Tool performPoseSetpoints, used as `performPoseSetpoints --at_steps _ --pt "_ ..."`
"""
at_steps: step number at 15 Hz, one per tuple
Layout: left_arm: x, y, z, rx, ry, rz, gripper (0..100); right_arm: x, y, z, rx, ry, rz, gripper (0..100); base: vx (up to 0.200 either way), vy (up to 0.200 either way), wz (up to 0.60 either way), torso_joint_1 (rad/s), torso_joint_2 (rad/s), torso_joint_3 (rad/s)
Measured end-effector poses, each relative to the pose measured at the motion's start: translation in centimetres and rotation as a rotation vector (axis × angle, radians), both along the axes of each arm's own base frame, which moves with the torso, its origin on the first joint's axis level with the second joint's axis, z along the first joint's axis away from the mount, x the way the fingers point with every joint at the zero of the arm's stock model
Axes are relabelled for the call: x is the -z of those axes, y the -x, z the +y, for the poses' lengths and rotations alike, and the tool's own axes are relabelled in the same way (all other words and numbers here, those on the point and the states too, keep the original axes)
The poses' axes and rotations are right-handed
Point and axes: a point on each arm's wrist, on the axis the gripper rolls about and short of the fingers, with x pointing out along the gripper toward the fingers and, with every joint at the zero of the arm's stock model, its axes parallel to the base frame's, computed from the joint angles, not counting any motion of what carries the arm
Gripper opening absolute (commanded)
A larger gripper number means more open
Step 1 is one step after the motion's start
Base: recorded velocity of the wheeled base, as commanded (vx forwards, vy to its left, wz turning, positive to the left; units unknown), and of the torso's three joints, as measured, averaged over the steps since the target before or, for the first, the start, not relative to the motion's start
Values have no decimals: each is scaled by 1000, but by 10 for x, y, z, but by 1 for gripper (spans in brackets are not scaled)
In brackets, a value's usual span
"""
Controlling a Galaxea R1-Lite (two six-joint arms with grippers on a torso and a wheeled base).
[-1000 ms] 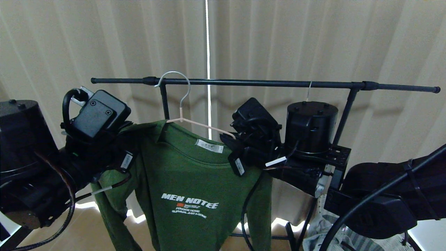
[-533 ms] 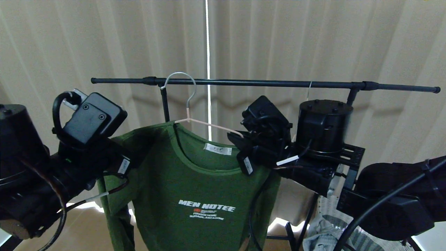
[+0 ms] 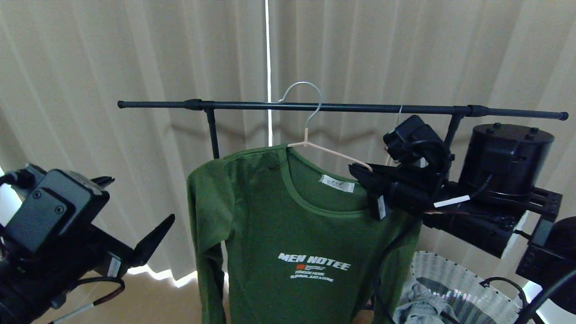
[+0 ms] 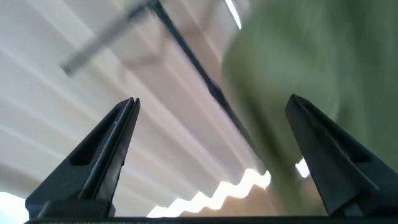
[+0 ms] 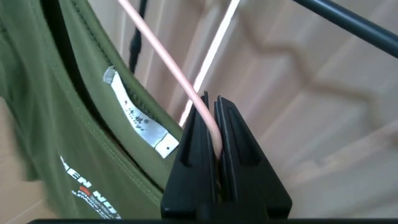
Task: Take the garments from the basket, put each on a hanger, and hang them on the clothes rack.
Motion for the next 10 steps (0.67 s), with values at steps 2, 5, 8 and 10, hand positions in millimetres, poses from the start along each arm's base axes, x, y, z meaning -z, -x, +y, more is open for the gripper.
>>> performPoseSetpoints --at_steps 2,5,8,10 --pt "14 5 3 100 31 59 100 -4 11 -10 3 -8 -9 0 0 0 0 0 0 0" --pt "18 -3 1 177 113 121 100 -10 23 -19 -40 -28 -23 0 0 0 0 0 0 0" --pt "16 -26 -2 177 176 168 100 -13 31 -23 -55 -40 -32 0 0 0 0 0 0 0" --pt "19 -35 -1 159 176 186 100 -16 34 -26 -69 -47 -39 0 0 0 0 0 0 0"
